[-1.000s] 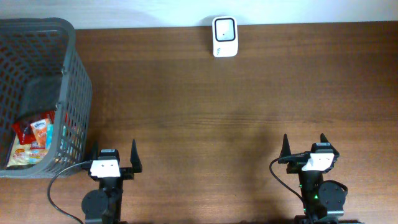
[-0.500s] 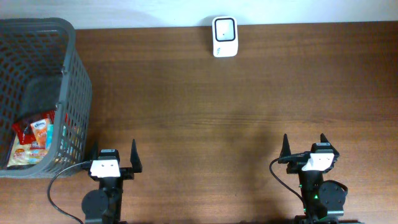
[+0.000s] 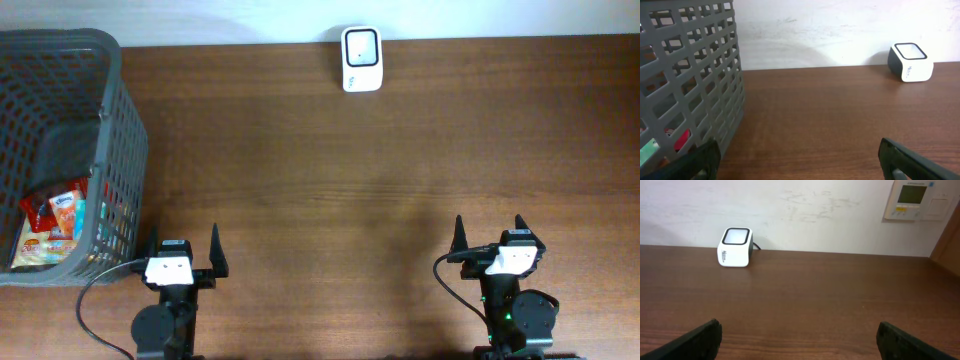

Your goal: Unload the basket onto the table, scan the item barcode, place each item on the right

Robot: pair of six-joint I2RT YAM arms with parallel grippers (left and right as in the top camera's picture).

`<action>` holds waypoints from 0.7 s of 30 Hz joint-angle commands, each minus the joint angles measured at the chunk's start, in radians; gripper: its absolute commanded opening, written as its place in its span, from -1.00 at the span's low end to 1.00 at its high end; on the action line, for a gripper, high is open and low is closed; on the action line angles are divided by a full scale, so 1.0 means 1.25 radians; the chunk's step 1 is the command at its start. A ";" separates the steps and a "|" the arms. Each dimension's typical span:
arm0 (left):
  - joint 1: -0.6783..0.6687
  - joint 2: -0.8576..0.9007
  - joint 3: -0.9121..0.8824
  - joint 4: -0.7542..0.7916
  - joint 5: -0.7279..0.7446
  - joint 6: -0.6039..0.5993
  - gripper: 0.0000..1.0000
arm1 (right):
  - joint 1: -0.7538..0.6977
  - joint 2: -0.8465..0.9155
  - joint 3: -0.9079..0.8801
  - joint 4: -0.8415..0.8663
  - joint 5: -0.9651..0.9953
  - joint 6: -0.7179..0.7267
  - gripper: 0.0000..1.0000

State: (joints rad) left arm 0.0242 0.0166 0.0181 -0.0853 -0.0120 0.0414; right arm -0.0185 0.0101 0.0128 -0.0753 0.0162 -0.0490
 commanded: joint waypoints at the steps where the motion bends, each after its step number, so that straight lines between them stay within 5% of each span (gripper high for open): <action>1: 0.004 -0.009 -0.007 0.002 -0.008 0.004 0.98 | 0.004 -0.005 -0.006 -0.005 -0.002 0.001 0.97; 18: 0.004 -0.009 -0.007 0.019 -0.005 0.003 0.98 | 0.004 -0.005 -0.006 -0.005 -0.002 0.001 0.97; 21: 0.002 -0.009 -0.007 0.113 0.292 -0.005 0.99 | 0.004 -0.005 -0.006 -0.005 -0.002 0.001 0.97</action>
State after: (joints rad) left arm 0.0242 0.0158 0.0158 -0.0319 0.0383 0.0402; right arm -0.0185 0.0101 0.0128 -0.0753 0.0166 -0.0498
